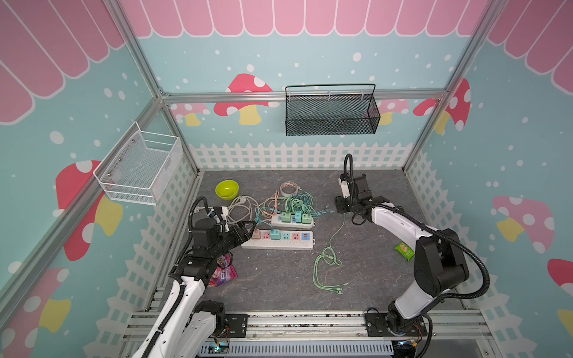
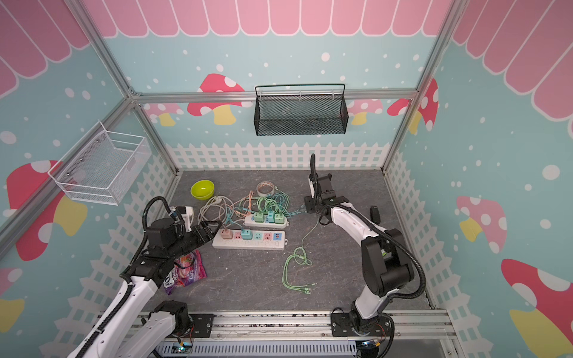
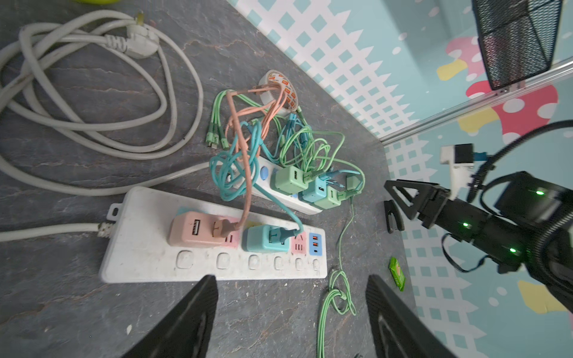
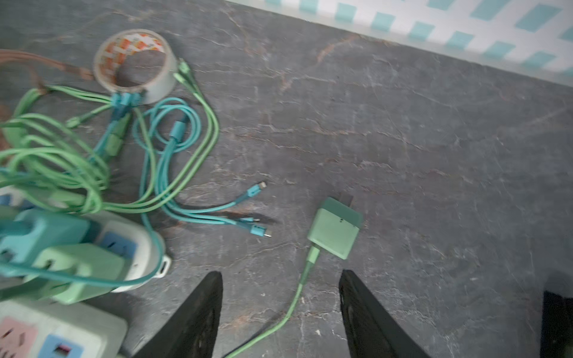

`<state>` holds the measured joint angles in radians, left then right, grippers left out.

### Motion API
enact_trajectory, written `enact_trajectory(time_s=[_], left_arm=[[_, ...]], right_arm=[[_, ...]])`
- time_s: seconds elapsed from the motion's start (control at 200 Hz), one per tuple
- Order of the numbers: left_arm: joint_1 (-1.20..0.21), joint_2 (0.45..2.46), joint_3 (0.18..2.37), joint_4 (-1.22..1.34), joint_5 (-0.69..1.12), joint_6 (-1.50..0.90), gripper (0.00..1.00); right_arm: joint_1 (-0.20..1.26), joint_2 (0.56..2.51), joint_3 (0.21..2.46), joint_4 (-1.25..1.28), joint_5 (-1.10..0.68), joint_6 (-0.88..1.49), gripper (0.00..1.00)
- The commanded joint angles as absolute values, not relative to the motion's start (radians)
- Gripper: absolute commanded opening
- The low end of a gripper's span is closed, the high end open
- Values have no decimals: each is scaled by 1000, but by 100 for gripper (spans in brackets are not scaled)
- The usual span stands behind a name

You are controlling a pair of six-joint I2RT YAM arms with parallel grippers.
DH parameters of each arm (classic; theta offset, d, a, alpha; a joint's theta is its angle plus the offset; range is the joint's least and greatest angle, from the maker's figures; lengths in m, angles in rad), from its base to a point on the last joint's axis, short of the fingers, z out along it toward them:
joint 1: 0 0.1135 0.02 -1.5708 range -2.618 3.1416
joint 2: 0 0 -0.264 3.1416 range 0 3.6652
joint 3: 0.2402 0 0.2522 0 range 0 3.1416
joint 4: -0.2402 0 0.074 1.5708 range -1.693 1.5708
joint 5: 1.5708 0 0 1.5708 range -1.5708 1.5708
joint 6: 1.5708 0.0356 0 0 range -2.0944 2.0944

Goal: Insert plugs into power strip
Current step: Pick up the plug from the top-right of the table.

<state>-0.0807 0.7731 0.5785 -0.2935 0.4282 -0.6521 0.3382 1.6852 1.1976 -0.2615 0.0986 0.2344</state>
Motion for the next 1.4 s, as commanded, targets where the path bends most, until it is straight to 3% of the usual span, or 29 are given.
enact_trajectory(time_s=[0.0, 0.415, 1.051, 1.396], left_arm=[[-77, 754, 588, -256, 481, -666, 76], [-77, 731, 586, -273, 485, -658, 76], [-76, 735, 577, -275, 487, -655, 76], [-76, 747, 591, -281, 497, -652, 76]], right_arm=[[318, 1722, 1198, -251, 157, 351, 63], [291, 1850, 1210, -194, 195, 476, 59], [266, 1981, 1251, -143, 173, 549, 61], [261, 2009, 1253, -128, 165, 533, 53]])
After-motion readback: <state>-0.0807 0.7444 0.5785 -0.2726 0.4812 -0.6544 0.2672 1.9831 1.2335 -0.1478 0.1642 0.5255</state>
